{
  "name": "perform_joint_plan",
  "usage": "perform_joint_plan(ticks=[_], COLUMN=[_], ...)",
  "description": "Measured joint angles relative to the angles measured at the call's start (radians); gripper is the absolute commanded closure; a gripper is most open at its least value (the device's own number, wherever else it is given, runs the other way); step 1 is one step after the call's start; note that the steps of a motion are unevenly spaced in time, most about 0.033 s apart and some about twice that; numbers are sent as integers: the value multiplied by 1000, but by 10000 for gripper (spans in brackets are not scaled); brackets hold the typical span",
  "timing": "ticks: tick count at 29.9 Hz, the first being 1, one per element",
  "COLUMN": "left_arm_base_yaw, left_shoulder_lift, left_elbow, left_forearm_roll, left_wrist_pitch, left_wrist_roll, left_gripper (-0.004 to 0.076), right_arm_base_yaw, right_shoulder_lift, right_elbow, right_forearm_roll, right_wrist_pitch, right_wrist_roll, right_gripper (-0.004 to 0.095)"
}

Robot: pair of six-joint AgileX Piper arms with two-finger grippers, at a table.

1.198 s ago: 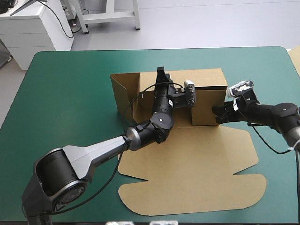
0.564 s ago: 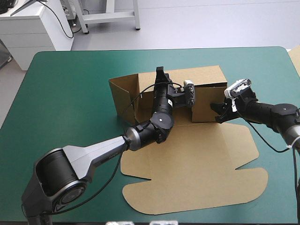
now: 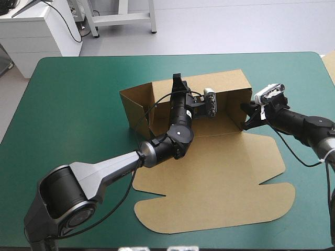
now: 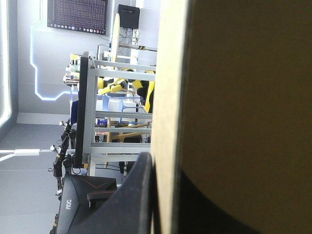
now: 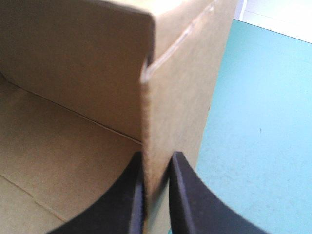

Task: Fold the box

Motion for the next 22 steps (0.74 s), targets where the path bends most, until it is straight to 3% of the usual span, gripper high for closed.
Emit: perform_joint_plan(ticks=[12, 22], left_arm_base_yaw=[0, 0], left_shoulder_lift=[0, 0], left_elbow=[0, 3], left_forearm_roll=[-1, 32], left_wrist_pitch=[-6, -25], left_wrist_roll=[1, -3], left_gripper=[731, 731], right_arm_base_yaw=[-1, 99], right_shoulder_lift=[-20, -134], right_elbow=[-8, -4], right_forearm_roll=[-123, -434], right_wrist_pitch=[-8, -178], right_wrist_roll=[172, 499], right_gripper=[905, 905])
